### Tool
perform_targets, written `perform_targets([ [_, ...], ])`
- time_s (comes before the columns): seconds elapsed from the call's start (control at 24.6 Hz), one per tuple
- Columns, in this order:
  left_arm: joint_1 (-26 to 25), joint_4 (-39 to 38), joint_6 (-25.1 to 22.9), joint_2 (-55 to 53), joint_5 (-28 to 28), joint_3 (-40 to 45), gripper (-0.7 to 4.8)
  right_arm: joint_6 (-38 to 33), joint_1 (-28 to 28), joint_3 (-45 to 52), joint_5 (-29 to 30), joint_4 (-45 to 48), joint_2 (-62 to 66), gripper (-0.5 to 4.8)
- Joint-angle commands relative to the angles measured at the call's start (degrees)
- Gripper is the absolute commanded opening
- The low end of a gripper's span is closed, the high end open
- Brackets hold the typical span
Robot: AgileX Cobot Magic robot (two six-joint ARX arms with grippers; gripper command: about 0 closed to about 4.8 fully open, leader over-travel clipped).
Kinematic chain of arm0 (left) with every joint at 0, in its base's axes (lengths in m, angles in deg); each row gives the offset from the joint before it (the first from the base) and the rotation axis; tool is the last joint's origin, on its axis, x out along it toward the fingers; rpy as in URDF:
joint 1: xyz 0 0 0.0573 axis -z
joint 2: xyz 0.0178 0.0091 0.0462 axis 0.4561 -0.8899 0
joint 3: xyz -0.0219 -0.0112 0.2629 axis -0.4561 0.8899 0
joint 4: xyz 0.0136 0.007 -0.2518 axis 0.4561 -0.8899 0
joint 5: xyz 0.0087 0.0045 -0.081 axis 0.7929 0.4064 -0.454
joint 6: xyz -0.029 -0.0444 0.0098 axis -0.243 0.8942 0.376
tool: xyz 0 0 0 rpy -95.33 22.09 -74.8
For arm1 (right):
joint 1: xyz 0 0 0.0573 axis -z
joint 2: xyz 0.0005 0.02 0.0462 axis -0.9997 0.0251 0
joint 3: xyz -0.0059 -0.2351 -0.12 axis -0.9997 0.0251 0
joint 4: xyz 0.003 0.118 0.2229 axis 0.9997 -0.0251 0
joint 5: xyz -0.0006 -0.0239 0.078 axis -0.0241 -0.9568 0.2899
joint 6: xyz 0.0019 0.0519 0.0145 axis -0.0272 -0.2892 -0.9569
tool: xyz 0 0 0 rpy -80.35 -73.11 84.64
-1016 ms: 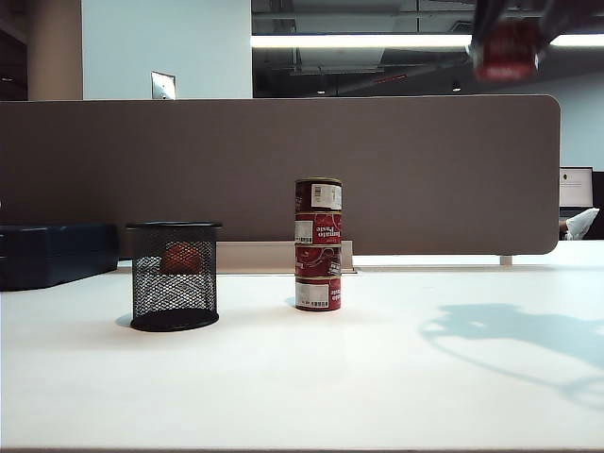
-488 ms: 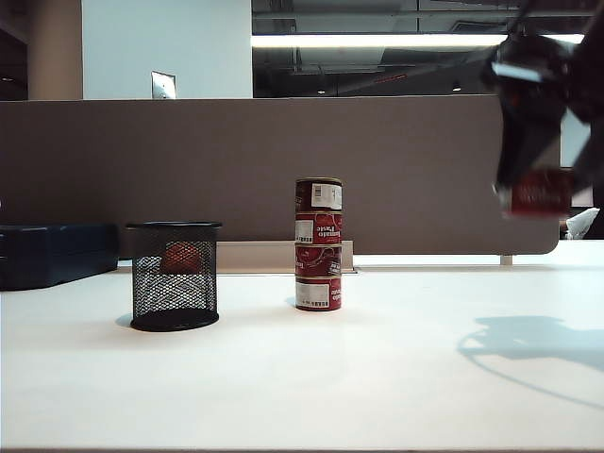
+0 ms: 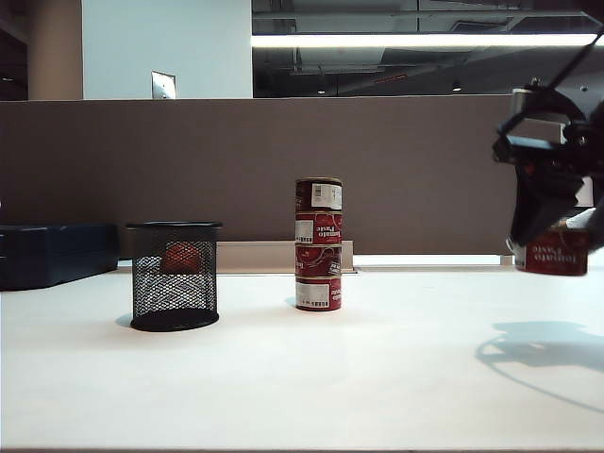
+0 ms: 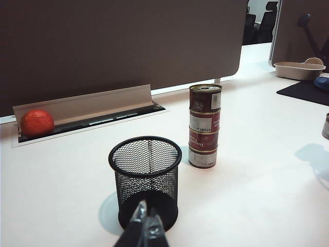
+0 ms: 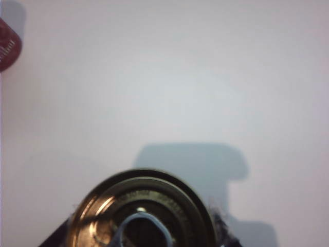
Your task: Take a can of tomato sauce from the stacked ones and place it on the table.
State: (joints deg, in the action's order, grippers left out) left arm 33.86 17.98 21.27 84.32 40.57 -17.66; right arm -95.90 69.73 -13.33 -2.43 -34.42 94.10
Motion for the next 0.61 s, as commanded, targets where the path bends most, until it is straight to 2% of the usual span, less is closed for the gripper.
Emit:
perform_targets([
  [0.04, -0.02, 0.55, 0.22, -0.04, -0.22, -0.22, -0.06, -0.24, 0.00, 0.20, -0.61, 2.29, 0.87, 2.33],
  [0.24, -0.02, 0.61, 0.22, -0.04, -0.24, -0.24, -0.06, -0.26, 0.00, 1.66, -0.57, 4.55, 3.43, 2.33],
  [0.45, -0.02, 1.20, 0.24, -0.02, -0.24, -0.26, -0.06, -0.72, 0.00, 5.22, 0.13, 11.45, 3.72, 2.33],
  [0.61, -0.02, 1.16, 0.24, -0.02, -0.24, -0.26, -0.06, -1.53, 0.00, 6.82, -0.59, 11.56, 3.98, 2.33],
])
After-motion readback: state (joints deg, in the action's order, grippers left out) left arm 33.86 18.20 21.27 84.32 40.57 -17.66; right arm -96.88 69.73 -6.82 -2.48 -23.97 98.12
